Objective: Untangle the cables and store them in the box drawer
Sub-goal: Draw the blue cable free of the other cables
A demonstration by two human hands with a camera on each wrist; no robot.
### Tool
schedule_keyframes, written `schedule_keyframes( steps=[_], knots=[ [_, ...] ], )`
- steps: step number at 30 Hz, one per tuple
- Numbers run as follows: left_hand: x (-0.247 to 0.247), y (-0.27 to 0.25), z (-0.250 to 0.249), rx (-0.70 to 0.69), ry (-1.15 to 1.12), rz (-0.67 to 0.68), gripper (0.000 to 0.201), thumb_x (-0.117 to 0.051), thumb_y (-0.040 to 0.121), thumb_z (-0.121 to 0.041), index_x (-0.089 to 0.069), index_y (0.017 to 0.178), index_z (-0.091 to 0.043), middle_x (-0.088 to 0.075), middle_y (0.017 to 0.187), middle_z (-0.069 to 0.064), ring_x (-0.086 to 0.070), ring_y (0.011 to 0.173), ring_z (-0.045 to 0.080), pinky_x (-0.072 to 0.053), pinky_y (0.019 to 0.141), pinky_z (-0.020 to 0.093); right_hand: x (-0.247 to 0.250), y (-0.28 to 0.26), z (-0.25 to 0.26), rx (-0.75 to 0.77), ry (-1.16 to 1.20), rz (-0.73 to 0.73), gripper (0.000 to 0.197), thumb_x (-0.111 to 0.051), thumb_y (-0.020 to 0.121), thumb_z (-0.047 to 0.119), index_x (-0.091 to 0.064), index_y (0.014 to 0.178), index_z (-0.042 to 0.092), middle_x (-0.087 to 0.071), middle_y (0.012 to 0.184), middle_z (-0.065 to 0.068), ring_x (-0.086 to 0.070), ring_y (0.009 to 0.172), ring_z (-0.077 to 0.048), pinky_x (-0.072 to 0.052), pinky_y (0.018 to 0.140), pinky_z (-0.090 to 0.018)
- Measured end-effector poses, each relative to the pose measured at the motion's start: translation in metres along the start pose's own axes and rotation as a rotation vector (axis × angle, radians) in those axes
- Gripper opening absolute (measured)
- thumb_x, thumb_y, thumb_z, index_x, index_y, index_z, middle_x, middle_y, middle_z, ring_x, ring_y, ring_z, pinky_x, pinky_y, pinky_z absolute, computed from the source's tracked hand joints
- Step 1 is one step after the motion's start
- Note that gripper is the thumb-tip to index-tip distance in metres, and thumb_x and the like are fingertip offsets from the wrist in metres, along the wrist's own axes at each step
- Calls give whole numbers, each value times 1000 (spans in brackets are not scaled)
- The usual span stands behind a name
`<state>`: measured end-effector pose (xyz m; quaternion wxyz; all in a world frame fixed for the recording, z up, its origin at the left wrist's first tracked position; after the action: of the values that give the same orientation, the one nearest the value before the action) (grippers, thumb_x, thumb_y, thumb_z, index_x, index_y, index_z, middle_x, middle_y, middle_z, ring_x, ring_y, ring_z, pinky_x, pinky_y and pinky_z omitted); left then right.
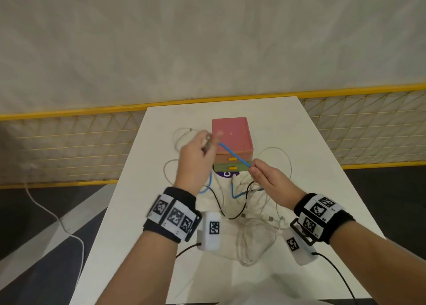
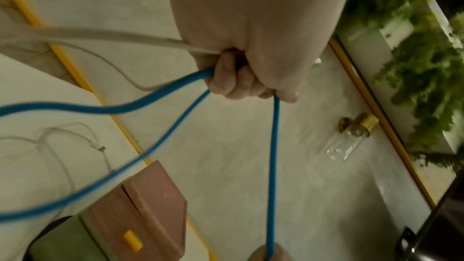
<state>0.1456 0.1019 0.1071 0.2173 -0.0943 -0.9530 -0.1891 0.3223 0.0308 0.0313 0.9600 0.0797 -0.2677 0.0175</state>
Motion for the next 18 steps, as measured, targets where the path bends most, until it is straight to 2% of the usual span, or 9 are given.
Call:
schedule_keyframes(
  steps=[2, 3, 6, 8, 10, 12, 14, 16, 18],
  knots=[
    [9, 5, 3, 5, 20, -114, 38, -52, 97, -40, -41, 67, -20, -29, 54, -7, -30, 46, 7, -27, 48, 20, 0, -2, -3, -8, -28, 11, 25, -31, 101, 33, -43, 84, 18, -36, 66, 7, -31, 58, -10, -32, 58, -26],
    [9, 5, 4, 21, 26, -124, 33, -51, 98, -39, -46, 72, -19, -35, 56, -7, -33, 47, 7, -29, 50, 21, 0, -1, -2, -6, -37, 8, 26, -31, 100, 33, -43, 85, 17, -36, 66, 6, -31, 58, -10, -32, 58, -25],
    [-9, -8, 5, 0, 33, 92, 21, -48, 98, -42, -57, 110, -28, -54, 68, -9, -43, 46, 2, -36, 51, 21, -2, 2, 5, 16, -31, -4, 27, -32, 100, 31, -45, 88, 11, -39, 67, 3, -34, 59, -11, -35, 60, -25],
    [-28, -22, 5, -44, 134, 297, 24, -47, 98, -46, -58, 106, -26, -51, 59, -6, -39, 41, 3, -32, 47, 22, -4, 3, 13, 56, -20, -1, 22, -34, 101, 24, -49, 94, 10, -42, 70, 7, -38, 60, -7, -37, 62, -21],
    [-36, -26, 8, -36, 151, 323, 32, -50, 96, -46, -55, 88, -16, -40, 52, -7, -34, 42, 6, -29, 48, 24, -5, 4, 15, 81, -7, 11, 20, -34, 102, 20, -50, 100, 8, -44, 73, 9, -39, 63, -5, -37, 64, -17],
    [-30, -22, 7, -38, 126, 247, 34, -53, 95, -45, -53, 81, -13, -36, 52, -6, -31, 45, 8, -29, 47, 24, -4, 2, 10, 61, -3, 17, 24, -33, 102, 24, -48, 98, 7, -43, 73, 8, -39, 64, -8, -38, 65, -24],
    [-17, -15, 2, -18, 63, 128, 30, -54, 95, -43, -53, 76, -19, -35, 52, -6, -30, 43, 8, -29, 44, 19, 1, 0, 1, 31, -48, 16, 26, -32, 102, 29, -45, 90, 9, -41, 69, 7, -37, 61, -9, -37, 62, -29],
    [-2, -9, 1, 52, -16, -29, 29, -55, 96, -37, -49, 70, -27, -34, 52, -9, -35, 44, 4, -30, 45, 14, 6, -1, -6, 13, -97, 17, 22, -33, 102, 27, -43, 85, 18, -40, 66, 10, -36, 58, -6, -35, 60, -25],
    [9, -4, 5, 84, -23, -176, 27, -54, 97, -36, -50, 73, -24, -39, 56, -9, -39, 48, 1, -32, 48, 14, 10, -1, -9, -8, -94, 3, 21, -33, 102, 25, -42, 83, 24, -39, 66, 11, -36, 57, -5, -34, 59, -22]
  ],
)
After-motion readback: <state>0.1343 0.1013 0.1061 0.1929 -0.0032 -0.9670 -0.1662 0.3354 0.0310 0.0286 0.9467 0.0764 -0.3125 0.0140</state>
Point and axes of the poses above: each hand's wrist, its own y-axis towards the middle knuckle, its own x-axis out of the back of the hand, z = x × y, the point moved 3 cm from there along y, towards the middle knuckle
